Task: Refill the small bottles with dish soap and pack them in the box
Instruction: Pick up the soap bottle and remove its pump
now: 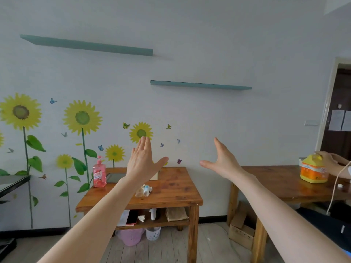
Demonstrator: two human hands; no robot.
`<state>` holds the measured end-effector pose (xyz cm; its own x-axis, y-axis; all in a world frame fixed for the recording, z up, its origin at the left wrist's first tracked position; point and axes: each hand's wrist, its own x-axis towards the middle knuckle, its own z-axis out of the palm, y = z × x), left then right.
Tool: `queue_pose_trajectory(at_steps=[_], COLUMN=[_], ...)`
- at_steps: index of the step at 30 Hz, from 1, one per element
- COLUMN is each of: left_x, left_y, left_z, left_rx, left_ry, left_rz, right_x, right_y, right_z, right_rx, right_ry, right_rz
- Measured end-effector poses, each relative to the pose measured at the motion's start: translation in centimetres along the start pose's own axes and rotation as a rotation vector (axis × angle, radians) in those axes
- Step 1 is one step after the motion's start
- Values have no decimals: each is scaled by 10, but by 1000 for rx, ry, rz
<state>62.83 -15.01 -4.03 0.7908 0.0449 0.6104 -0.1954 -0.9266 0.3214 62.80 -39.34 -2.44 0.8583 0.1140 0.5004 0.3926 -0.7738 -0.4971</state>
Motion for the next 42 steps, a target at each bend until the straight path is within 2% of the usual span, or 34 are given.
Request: queue_pose_trajectory(at_steps=[14,26,34,42], left_x=[127,217,279,349], left_y=[34,43,17,-35], left_z=[129,218,267,302], left_rx=[-31,73,17,-23], left_ry=[15,-8,64,84], left_rz=[-41,-96,-80,-128], right_x=[153,254,332,424], right_y=[125,213,254,261], right_z=[25,59,100,162], right_rx=[-9,101,127,179], right_ry=[-18,-60,-93,-105], right_rz=[-50,-92,-78,-112])
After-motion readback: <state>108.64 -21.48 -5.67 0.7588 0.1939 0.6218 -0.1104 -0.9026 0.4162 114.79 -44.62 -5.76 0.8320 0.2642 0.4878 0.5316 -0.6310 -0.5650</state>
